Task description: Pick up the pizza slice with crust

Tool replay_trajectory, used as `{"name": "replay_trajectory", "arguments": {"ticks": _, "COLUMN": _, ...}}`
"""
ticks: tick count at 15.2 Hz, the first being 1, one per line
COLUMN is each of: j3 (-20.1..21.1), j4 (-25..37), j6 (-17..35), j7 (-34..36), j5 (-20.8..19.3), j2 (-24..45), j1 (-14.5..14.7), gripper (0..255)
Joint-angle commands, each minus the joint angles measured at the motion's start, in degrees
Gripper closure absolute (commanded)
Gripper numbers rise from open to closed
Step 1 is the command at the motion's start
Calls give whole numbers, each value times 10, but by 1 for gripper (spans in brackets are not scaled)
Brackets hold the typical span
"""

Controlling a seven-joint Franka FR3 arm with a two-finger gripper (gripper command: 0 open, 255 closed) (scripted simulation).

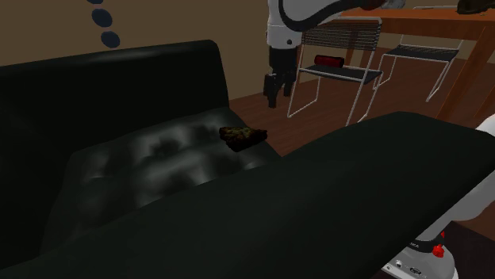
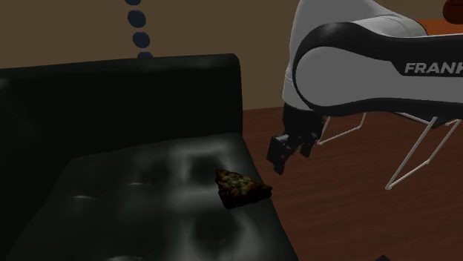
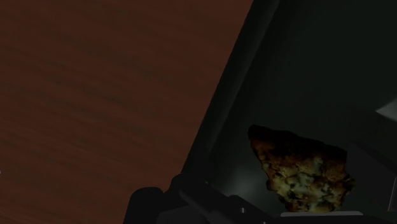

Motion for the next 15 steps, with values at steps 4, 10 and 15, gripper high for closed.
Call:
{"name": "replay_trajectory", "arguments": {"ticks": 4, "j3": 31, "j4": 72, "j6": 32, "j7": 41, "j5": -11, "j2": 121, "j1": 6, "gripper": 0}}
{"name": "replay_trajectory", "arguments": {"ticks": 10, "j3": 56, "j4": 170, "j6": 47, "j7": 89, "j5": -37, "j2": 257, "j1": 20, "gripper": 0}}
{"name": "replay_trajectory", "arguments": {"ticks": 15, "j3": 65, "j4": 256, "j6": 42, "j7": 120, "j5": -62, "j2": 358, "j1": 36, "gripper": 0}}
